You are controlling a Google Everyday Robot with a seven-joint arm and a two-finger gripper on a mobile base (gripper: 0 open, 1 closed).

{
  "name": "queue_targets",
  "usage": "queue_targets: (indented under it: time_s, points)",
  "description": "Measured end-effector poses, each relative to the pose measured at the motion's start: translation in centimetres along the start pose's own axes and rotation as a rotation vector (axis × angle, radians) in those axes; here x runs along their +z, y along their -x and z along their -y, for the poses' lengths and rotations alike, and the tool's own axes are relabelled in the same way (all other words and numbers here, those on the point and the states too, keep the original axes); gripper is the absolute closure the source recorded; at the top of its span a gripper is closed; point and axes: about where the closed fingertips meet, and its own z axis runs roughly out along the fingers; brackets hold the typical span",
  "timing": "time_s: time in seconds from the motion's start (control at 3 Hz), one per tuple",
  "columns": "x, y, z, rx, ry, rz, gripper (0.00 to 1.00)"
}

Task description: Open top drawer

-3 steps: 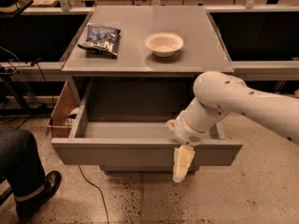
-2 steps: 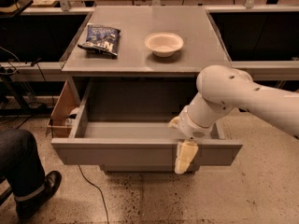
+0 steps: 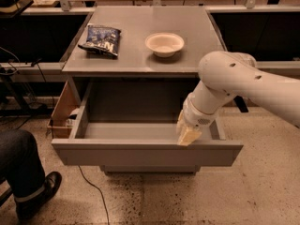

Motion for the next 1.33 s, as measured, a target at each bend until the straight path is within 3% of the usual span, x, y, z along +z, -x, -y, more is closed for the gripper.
queue_targets:
  time_s: [0.33, 0.67, 1.0, 1.33]
  points:
    - [-2.0, -0.4, 3.2, -0.044, -0.061, -0.060, 0.99]
    - [-2.0, -0.6, 4.9, -0.040, -0.068, -0.046, 1.00]
    - [0.3, -1.7, 5.6, 0.017, -0.038, 0.050, 1.00]
    - [2.8, -2.1, 5.7, 0.106, -0.007, 0.200, 1.00]
